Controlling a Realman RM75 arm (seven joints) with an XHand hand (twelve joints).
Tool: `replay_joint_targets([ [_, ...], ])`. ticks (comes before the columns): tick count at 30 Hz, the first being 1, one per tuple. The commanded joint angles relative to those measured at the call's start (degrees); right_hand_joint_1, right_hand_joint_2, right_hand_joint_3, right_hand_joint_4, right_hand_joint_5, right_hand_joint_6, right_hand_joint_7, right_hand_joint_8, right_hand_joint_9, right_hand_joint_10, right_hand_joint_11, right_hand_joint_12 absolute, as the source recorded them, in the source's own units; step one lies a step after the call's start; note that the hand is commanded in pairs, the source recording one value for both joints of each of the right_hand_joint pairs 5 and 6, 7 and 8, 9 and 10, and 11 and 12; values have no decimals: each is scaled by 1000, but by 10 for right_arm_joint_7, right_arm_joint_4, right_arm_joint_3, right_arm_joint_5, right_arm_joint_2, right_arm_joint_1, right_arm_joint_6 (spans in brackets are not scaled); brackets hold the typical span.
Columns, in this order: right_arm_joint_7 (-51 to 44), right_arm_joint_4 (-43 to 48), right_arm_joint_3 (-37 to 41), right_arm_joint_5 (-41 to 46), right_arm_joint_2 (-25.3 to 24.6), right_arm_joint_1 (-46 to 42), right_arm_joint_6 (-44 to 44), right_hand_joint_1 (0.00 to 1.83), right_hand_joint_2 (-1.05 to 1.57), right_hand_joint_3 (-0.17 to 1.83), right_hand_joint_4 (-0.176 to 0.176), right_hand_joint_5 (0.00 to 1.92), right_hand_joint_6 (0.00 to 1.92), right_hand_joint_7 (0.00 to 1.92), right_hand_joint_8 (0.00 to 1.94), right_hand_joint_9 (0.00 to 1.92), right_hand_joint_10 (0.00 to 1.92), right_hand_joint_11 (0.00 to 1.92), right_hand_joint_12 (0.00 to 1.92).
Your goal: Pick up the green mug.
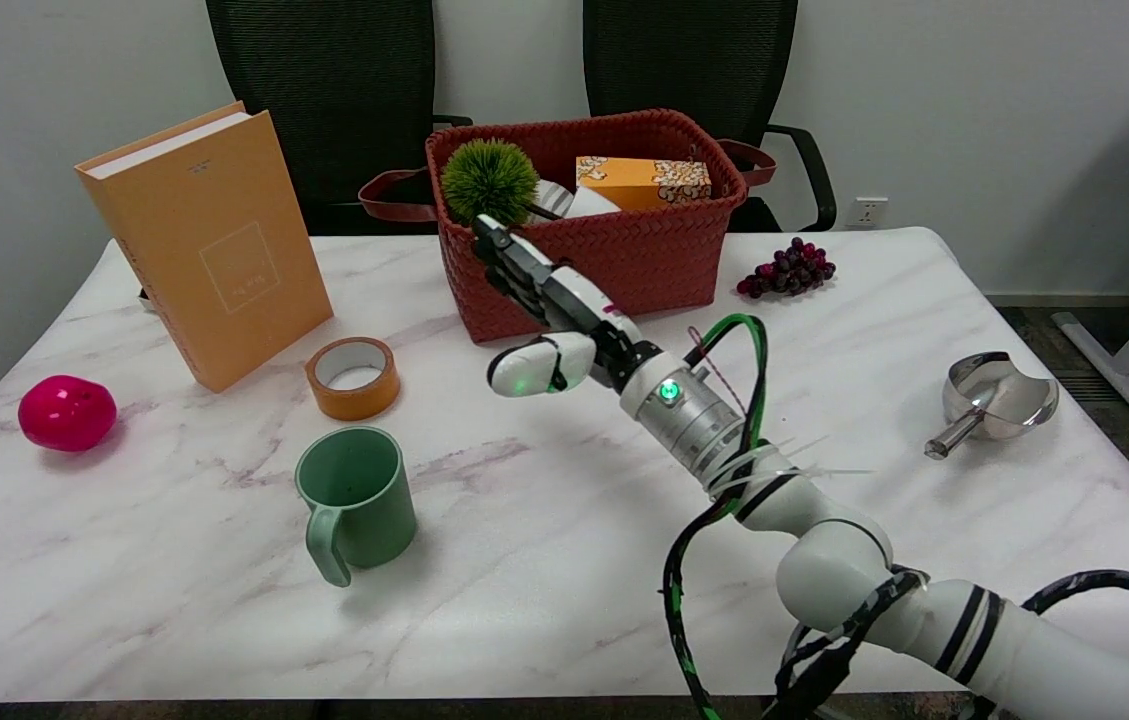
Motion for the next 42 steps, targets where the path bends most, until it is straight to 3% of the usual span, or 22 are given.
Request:
replay_joint_targets([
  [1, 25, -66, -33, -26, -46, 50, -69, 680, -64, -133, 0, 0, 0, 98, 98, 0, 0, 89, 89],
  [18, 26, -144, -50, -26, -93, 80, -52, 812, -298, 63, 0, 0, 0, 75, 75, 0, 0, 79, 79],
  [42, 58, -209, -73, -63, -146, 63, 17, 782, -306, 59, 0, 0, 0, 55, 55, 0, 0, 77, 77],
])
